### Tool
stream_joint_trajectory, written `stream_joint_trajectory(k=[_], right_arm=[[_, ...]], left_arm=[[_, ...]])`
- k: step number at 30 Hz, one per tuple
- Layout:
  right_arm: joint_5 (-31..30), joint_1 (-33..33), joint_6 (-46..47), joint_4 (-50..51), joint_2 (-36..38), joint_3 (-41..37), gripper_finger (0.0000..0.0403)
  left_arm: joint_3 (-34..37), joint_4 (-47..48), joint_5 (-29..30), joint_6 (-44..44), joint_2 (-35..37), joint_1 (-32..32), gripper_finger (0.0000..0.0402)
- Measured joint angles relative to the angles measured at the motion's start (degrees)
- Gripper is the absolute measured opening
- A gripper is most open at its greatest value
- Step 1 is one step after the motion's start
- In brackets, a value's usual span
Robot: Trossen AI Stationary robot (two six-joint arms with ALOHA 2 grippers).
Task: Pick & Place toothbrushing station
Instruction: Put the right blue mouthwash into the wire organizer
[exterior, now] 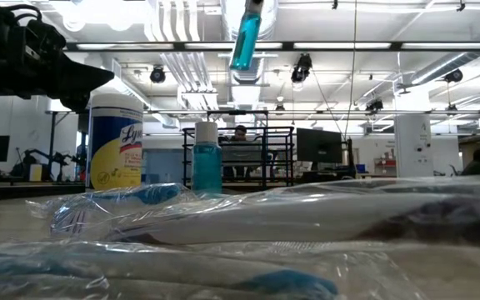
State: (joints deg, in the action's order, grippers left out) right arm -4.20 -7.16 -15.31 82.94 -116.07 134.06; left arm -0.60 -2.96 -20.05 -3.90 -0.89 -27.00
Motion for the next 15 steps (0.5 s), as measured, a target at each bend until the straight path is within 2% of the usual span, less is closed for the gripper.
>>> stream_joint_trajectory(k=[7,15], right_arm=[[0.3,4.43,-6.32,0.41,2.89,0.33,0.0085],[3.36,7.64,-18.25,-1.97,1.29,-0.07,0.0081]], left_arm=[[0.0,0.02,0.0,0.02,0.0,0.0,0.0014],[0.0,0.0,0.15,0.42,-0.07,0.0,0.0014]])
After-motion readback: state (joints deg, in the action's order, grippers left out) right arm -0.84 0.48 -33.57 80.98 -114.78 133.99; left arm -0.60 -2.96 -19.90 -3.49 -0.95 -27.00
